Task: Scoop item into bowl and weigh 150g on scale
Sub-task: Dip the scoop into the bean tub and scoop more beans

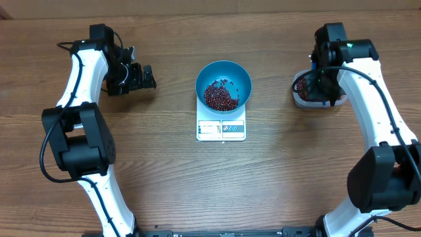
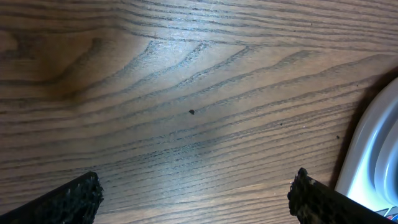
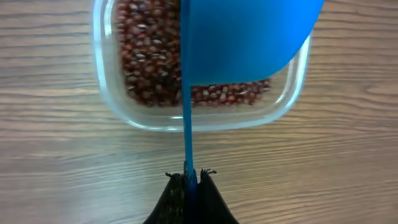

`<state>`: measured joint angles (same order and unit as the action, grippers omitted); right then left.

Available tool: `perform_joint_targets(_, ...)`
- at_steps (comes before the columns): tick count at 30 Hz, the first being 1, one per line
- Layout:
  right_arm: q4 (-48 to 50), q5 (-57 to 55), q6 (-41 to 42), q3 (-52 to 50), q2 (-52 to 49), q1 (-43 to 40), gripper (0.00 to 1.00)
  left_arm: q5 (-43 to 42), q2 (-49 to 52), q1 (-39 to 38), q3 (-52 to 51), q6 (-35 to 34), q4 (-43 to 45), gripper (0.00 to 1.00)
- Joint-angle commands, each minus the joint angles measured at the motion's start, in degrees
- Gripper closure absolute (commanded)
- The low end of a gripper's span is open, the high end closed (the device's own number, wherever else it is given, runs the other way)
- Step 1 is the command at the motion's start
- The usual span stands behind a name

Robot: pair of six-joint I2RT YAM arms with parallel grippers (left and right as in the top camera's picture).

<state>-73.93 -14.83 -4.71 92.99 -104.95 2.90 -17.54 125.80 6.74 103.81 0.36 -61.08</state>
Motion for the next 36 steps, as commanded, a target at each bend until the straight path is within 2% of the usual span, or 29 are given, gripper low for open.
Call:
perform_joint_targets(1,1.6,-3.3,-4.5,-2.5,1.5,-1.1,0.96,0.2,0.5,-0.4,0.4,0.9,0.0,0.01)
perform_joint_targets(9,8.0,-16.6,-6.3,-11.5,1.5,-1.1,0.96,0.1,0.5,-0.4,0.4,0.9,0.0,0.0)
perform_joint_targets(15,5.4,-16.2,-6.3,-11.9,1.4,-1.0,0.96,0.1,0.5,-0.4,0.4,0.9,0.0,0.0)
perform_joint_targets(22,0.9,-16.2,-6.3,-5.0,1.4,-0.3,0.96,0.1,0.5,-0.4,0.4,0.9,0.0,0.0)
perform_joint_targets(26,-1.6,-14.8,-6.0,-4.9,1.4,-0.3,0.96,0.1,0.5,-0.4,0.4,0.9,0.0,0.0)
perform_joint_targets(36,1.0,-12.1,-7.0,-8.4,1.3,-1.4,0.96,0.1,0.5,-0.4,0.4,0.9,0.0,0.0)
